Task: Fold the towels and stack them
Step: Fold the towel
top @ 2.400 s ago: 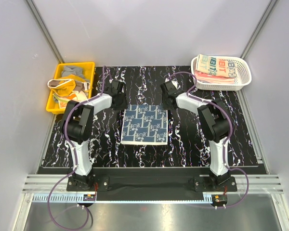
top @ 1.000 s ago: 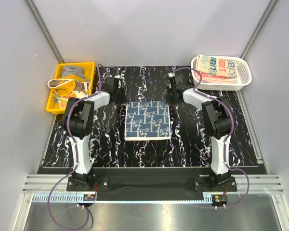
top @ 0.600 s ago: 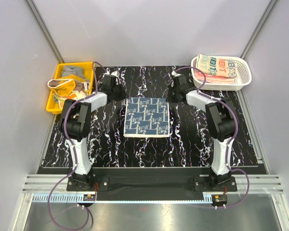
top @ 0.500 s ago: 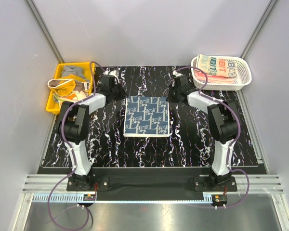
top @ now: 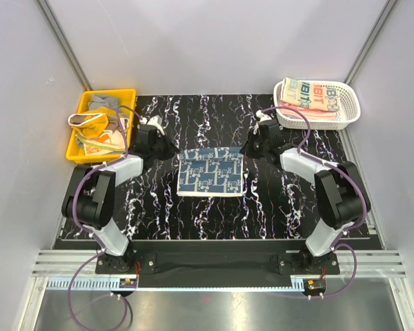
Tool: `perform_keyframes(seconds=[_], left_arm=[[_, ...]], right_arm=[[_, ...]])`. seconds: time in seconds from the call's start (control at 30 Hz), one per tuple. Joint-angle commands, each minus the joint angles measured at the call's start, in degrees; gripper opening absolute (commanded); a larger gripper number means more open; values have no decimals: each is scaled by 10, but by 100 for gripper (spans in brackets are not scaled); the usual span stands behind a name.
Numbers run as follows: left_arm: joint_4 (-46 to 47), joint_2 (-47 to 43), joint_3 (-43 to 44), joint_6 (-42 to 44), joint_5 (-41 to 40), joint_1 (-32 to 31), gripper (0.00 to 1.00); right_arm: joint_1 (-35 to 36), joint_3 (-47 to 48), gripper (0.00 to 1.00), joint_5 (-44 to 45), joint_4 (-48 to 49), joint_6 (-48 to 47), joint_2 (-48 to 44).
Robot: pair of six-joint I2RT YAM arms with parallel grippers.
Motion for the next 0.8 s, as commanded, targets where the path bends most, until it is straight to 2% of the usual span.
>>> perform_keyframes(seconds=[0.0,0.4,0.77], left_arm=[[59,-56,-39,-6,-20,-6,0],[57,-140,-130,-13,-50,-41,0],[36,-203,-178,-11,-82,-67,0]], right_arm=[[14,-27,4,18,27,7,-57],[60,-146,4,56,42,21,-151],[70,-187,4,54,43,43,-183]])
